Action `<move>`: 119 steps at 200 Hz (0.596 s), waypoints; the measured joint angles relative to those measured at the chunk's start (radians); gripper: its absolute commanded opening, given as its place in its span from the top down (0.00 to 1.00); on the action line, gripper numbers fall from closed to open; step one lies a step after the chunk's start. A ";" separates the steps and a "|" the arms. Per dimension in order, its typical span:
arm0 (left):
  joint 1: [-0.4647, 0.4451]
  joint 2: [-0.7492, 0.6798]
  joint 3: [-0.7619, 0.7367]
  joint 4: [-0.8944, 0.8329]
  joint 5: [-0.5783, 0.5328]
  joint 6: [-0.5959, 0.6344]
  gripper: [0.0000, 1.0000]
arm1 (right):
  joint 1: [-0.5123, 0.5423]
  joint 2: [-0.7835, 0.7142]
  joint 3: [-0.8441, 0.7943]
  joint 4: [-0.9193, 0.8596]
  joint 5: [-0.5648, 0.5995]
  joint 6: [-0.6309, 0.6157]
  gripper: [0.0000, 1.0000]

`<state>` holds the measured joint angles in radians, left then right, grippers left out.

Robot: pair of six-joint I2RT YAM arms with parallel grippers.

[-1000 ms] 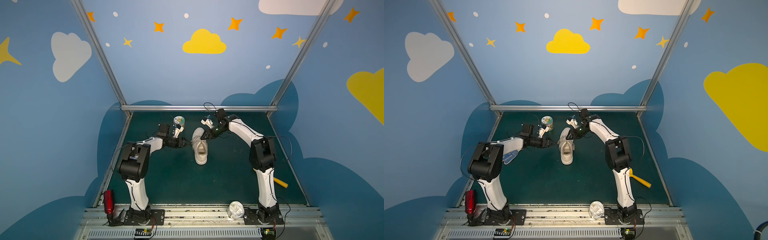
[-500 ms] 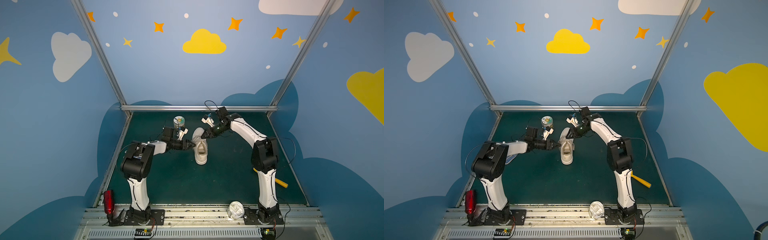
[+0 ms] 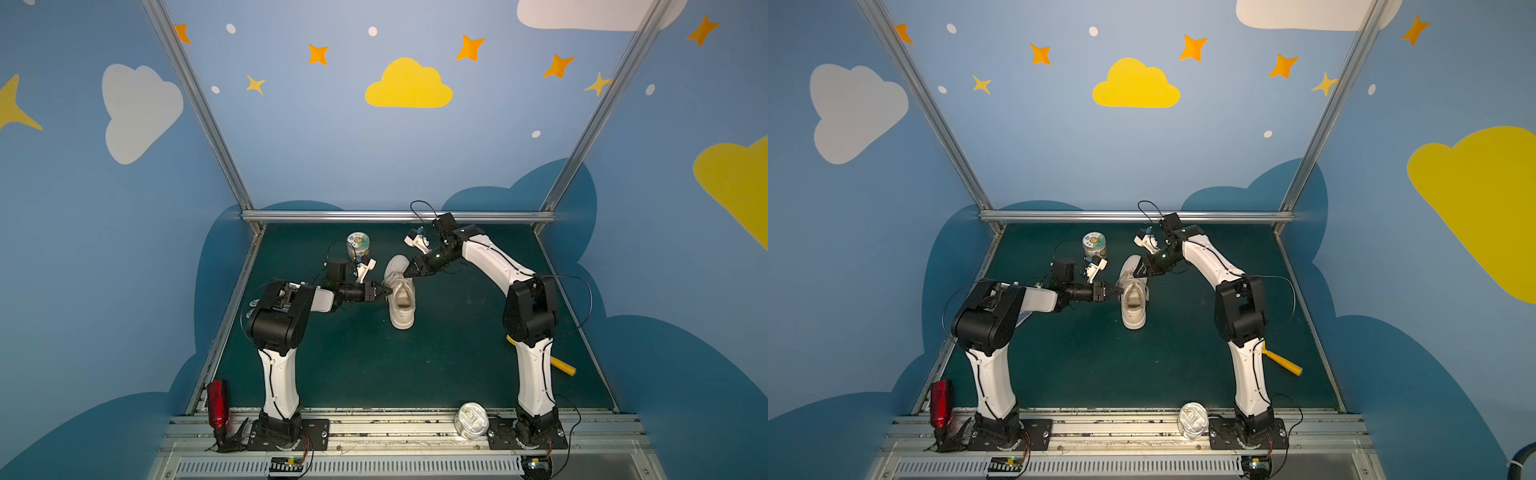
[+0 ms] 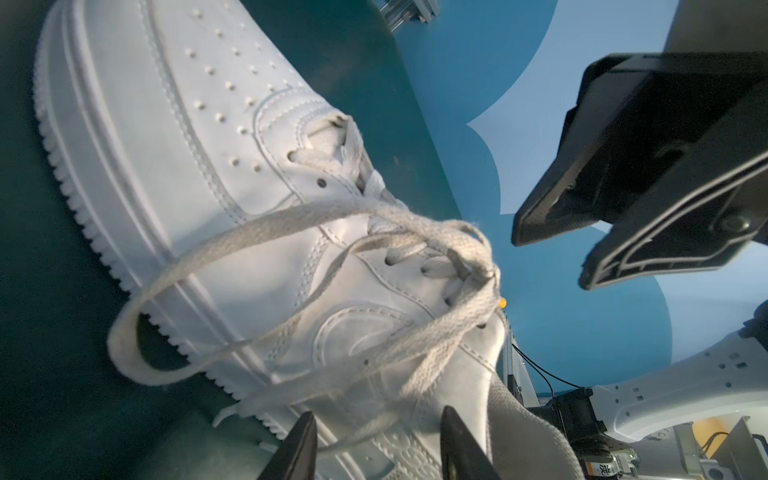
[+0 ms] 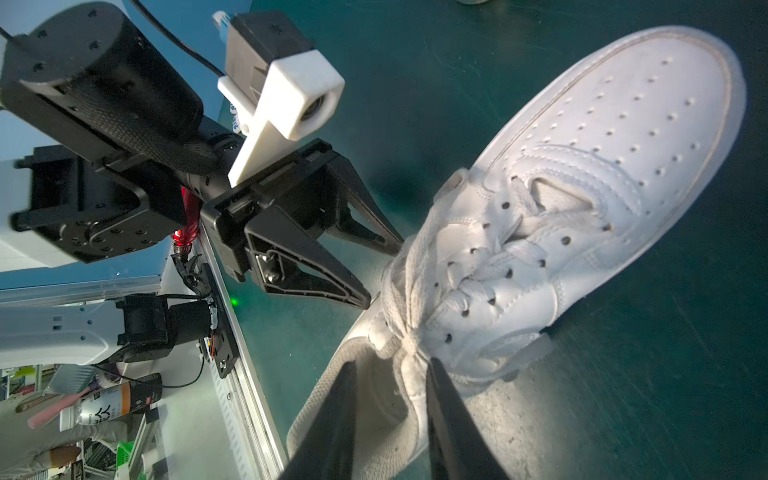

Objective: Tie the shoes

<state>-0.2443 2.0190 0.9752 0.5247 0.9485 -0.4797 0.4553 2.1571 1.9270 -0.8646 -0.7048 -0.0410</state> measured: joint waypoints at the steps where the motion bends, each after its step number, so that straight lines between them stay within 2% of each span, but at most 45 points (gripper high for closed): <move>1: 0.000 0.000 -0.002 0.003 0.002 0.000 0.57 | 0.000 0.000 0.000 0.000 -0.001 0.000 0.71; 26: 0.000 0.012 -0.021 0.073 0.022 -0.035 0.69 | 0.000 0.000 0.009 -0.002 -0.013 0.000 0.71; 50: 0.001 0.013 -0.041 0.118 0.026 -0.058 0.76 | 0.000 0.000 0.036 -0.015 -0.015 -0.001 0.71; 92: 0.001 0.011 -0.049 0.130 0.027 -0.055 0.81 | 0.008 0.002 0.078 -0.017 -0.014 -0.038 0.60; 119: 0.001 0.004 -0.050 0.124 0.026 -0.044 0.87 | 0.021 0.037 0.125 -0.032 0.013 -0.091 0.55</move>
<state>-0.2432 2.0232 0.9253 0.6483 0.9749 -0.5240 0.4763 2.1937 2.0521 -0.8963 -0.6914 -0.1318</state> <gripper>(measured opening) 0.157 0.434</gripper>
